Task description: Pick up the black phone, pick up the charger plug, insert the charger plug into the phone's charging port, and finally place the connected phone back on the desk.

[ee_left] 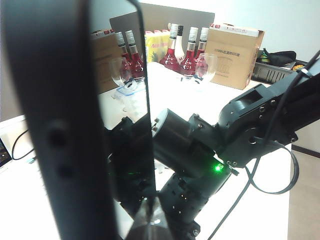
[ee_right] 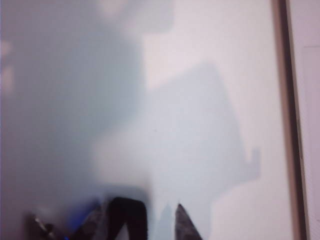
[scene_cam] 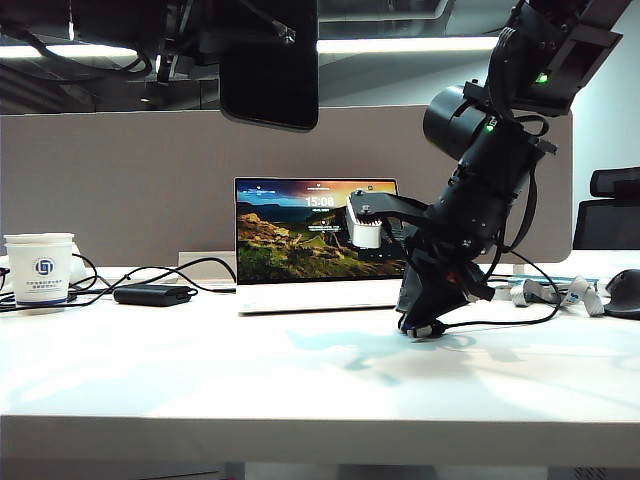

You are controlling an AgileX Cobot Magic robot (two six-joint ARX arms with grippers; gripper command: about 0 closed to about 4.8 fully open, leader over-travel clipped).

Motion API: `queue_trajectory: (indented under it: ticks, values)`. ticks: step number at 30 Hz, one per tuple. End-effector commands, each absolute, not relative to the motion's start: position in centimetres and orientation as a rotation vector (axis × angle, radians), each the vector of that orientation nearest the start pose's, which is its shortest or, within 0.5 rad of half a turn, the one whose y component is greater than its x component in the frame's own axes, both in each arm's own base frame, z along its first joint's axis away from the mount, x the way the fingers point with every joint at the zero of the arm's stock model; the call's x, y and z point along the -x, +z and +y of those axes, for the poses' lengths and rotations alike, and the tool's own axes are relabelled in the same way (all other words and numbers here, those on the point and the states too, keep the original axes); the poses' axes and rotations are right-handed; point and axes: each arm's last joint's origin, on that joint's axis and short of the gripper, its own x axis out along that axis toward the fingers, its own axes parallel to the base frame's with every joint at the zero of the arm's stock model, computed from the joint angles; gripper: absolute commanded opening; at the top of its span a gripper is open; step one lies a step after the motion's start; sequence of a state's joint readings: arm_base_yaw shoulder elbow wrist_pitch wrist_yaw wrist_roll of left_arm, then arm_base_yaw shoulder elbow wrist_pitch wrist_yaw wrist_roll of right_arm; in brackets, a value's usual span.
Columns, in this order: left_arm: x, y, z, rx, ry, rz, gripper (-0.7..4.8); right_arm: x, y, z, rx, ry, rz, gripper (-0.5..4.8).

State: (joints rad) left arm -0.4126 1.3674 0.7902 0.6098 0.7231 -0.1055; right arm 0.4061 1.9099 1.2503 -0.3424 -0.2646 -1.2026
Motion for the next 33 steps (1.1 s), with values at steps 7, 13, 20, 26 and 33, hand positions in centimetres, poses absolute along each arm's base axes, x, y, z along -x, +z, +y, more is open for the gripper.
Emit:
queue_trajectory:
  ticks: [7,13,20,26,33]
  values:
    - [-26.1,28.7,-13.5,0.083,-1.144,-0.002,-0.07,-35.0,19.3,16.1,1.098,1.139,0.455,1.82]
    - [-26.1,28.7,-13.5,0.083,-1.144,-0.006,-0.07,-34.2,21.6,15.8,0.937,1.077,0.489,1.8]
    - [-26.1,28.8,-13.5,0.081,-1.144,-0.016,-0.07,-33.7,25.0,15.4,0.116,0.687,0.735,1.31]
    - [-26.0,29.1,-13.5,0.078,-1.146,-0.042,-0.07,-33.3,25.3,15.2,-0.54,0.409,0.962,1.38]
    - [-26.0,29.3,-13.5,0.078,-1.154,-0.068,-0.07,-32.7,23.9,15.1,-0.789,0.265,1.125,1.55]
